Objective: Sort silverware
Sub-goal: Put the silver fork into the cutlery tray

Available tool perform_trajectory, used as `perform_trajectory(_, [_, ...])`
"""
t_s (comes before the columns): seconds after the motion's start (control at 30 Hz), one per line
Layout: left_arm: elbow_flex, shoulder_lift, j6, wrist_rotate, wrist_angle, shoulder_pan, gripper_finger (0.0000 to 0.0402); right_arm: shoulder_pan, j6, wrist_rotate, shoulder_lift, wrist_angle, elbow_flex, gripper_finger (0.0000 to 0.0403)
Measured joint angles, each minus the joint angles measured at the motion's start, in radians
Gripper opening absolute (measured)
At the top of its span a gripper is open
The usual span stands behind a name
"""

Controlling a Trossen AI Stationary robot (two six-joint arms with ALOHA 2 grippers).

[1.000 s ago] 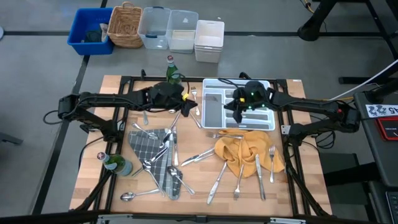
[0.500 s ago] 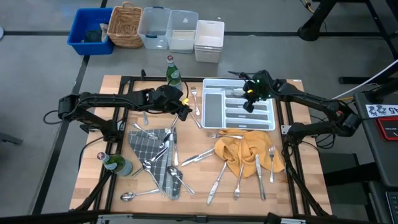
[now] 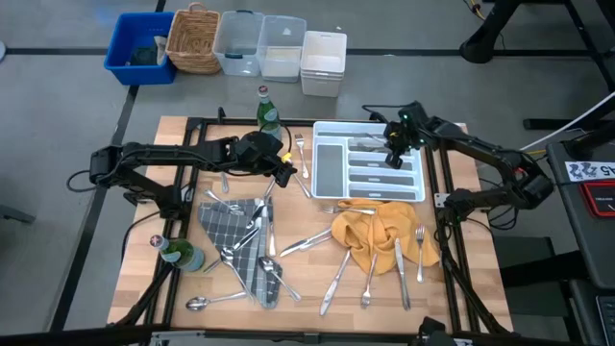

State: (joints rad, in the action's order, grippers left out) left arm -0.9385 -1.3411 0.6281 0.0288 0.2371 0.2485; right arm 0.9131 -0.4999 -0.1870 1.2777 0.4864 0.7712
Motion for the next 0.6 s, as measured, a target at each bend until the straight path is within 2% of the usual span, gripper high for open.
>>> perform_trajectory(0.23, [0.000, 0.000, 0.000, 0.000, 0.000, 0.000, 0.0115, -0.002, -0.058, -0.007, 0.108, -0.021, 0.000, 0.0005])
perform_trajectory(0.6, [0.000, 0.000, 0.000, 0.000, 0.024, 0.000, 0.0115, -0.004, -0.064, 0.084, 0.180, -0.085, 0.001, 0.0006])
